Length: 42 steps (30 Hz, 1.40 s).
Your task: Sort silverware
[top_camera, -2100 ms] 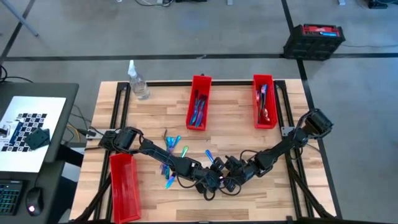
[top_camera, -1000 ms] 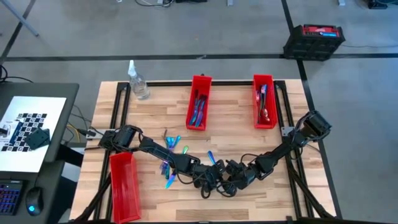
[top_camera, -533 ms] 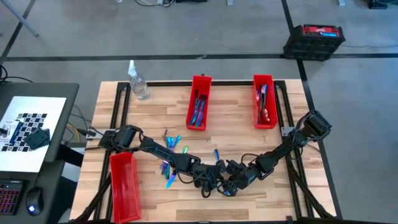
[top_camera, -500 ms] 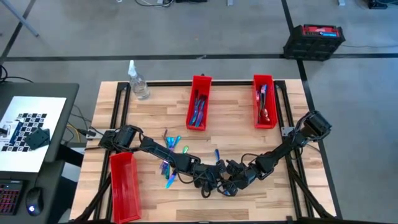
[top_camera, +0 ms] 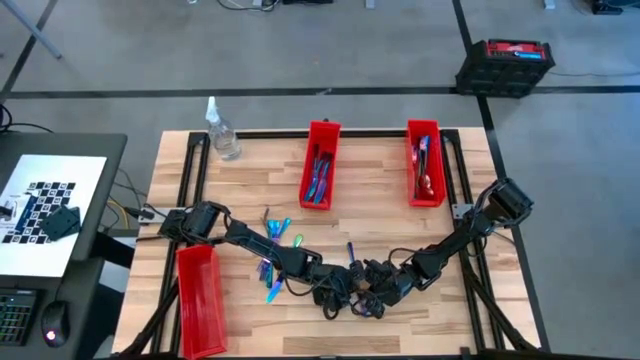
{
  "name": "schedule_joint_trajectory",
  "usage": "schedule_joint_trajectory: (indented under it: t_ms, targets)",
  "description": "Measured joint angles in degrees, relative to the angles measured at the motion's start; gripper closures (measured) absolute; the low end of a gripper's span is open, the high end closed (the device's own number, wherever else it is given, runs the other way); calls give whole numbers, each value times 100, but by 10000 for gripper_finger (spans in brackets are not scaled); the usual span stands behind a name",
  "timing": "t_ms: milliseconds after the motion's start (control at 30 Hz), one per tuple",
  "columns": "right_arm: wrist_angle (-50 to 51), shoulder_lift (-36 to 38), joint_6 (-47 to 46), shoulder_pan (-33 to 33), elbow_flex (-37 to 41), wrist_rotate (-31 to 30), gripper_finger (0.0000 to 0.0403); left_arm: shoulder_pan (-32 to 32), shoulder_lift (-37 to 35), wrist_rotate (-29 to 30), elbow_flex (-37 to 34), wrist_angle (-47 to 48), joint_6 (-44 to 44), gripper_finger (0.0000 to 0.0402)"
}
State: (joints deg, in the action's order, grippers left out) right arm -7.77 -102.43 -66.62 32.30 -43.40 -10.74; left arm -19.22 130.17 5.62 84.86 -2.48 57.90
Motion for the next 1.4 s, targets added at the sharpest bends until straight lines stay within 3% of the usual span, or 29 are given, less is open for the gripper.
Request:
schedule_joint_trajectory:
  t_ms: [433, 700, 1100, 1400]
  targets:
    - [-17, 0, 45, 9, 0, 43, 403, 22, -9, 65, 15, 174, 145, 385]
    - [2, 0, -255, -5, -22, 150, 403, -33, -127, 810, 37, 420, -620, 384]
    - [-174, -14, -350, -42, -33, -36, 403, -92, -476, 906, 13, 1061, -1731, 318]
    - [-218, -7, -1097, 189, -74, -329, 403, -245, -658, 1037, 13, 1877, -1844, 308]
